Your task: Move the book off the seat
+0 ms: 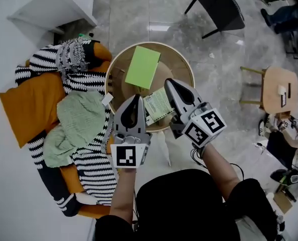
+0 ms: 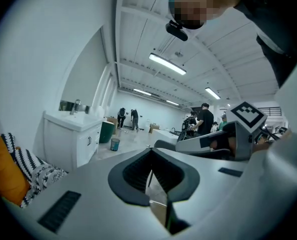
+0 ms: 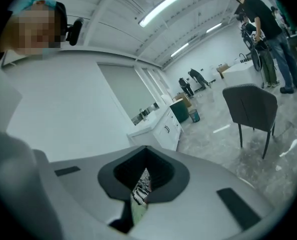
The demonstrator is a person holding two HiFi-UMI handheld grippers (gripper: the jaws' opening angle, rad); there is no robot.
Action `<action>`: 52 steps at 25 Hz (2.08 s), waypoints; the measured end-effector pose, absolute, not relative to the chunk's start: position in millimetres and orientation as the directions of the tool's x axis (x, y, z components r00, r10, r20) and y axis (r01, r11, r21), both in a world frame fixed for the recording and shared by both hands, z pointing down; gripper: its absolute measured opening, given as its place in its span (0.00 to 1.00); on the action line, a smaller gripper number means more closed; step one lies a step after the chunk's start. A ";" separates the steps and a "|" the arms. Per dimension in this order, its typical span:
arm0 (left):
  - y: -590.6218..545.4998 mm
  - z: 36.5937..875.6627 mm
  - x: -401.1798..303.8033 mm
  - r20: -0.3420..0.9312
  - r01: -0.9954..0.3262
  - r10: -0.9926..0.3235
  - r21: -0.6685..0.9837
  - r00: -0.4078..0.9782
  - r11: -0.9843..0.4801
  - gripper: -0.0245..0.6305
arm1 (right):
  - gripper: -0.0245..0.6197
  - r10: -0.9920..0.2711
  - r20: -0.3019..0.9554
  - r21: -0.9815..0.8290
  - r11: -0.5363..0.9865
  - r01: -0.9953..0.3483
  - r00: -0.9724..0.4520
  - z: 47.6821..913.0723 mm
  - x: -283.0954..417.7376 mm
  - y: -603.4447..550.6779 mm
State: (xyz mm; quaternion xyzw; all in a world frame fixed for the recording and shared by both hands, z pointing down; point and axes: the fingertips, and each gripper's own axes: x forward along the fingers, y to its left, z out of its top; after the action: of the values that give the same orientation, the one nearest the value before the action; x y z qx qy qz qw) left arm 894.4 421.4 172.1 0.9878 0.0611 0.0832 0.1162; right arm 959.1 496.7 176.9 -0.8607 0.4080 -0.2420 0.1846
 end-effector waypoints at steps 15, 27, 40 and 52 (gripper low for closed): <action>411.7 10.2 867.4 -0.015 0.076 0.075 0.136 0.997 -0.988 0.05 | 0.06 -0.843 0.039 -0.453 -0.493 -0.743 0.536 10.7 931.8 488.8; 405.6 -81.7 843.7 -0.140 0.017 0.012 0.032 0.990 -0.999 0.05 | 0.06 -0.871 -0.157 -0.334 -0.398 -0.855 0.466 -99.2 909.3 483.7; 426.0 -112.9 830.1 -0.183 0.036 0.039 -0.022 0.982 -0.999 0.05 | 0.06 -0.885 -0.194 -0.209 -0.383 -0.900 0.422 -135.6 883.9 494.7; 446.8 -127.6 845.0 -0.208 0.094 0.101 -0.044 0.973 -0.995 0.05 | 0.06 -0.868 -0.214 -0.189 -0.414 -0.890 0.449 -146.1 889.2 513.7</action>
State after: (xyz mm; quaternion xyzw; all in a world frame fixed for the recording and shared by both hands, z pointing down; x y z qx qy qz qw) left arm 845.0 446.8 -127.6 0.9931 0.0490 -0.1054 -0.0169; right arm 889.2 513.7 -146.1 -0.8399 0.5233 0.0411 0.1381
